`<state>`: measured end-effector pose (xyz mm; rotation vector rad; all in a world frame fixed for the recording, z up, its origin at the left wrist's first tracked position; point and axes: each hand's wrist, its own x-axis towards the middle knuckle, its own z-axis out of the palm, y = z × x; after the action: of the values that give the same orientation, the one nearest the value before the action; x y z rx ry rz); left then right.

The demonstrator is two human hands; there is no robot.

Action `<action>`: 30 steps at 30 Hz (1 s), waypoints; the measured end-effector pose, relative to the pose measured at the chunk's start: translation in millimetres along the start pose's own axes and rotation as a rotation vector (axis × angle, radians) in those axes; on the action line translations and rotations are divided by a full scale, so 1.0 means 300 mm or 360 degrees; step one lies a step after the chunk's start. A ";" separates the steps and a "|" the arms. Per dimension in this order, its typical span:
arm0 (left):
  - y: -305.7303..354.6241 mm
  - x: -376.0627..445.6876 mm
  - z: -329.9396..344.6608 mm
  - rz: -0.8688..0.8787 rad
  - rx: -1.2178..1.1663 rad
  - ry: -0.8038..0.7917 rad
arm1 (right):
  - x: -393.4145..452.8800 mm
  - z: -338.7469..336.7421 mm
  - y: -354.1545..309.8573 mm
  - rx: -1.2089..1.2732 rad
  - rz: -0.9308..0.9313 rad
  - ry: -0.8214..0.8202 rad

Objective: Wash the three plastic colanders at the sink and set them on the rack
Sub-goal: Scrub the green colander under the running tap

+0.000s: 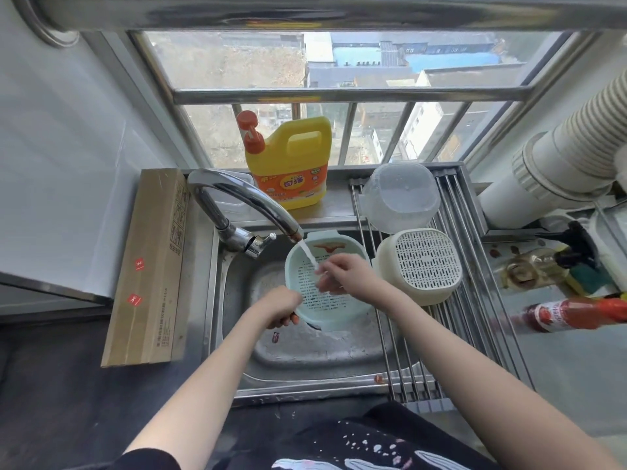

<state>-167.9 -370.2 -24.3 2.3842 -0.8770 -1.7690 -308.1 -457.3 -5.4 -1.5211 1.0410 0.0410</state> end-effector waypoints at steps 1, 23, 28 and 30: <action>0.001 -0.001 -0.007 -0.0013 0.0083 -0.0030 | 0.012 0.008 -0.012 0.0093 0.0038 0.0113; 0.031 -0.030 -0.153 -0.0273 0.0666 -0.0621 | 0.124 0.033 -0.141 -0.2313 -0.0815 0.0187; 0.019 -0.039 -0.153 -0.0099 0.0623 -0.0211 | 0.142 -0.009 -0.157 -0.2556 -0.0947 -0.0232; -0.025 -0.029 -0.153 -0.0036 0.0823 0.0315 | 0.146 -0.009 -0.155 -0.2518 -0.0813 -0.0145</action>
<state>-125.4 -373.2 -3.7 2.8111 -1.4222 -1.4034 -255.0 -490.9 6.7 -3.1080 0.3740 0.6979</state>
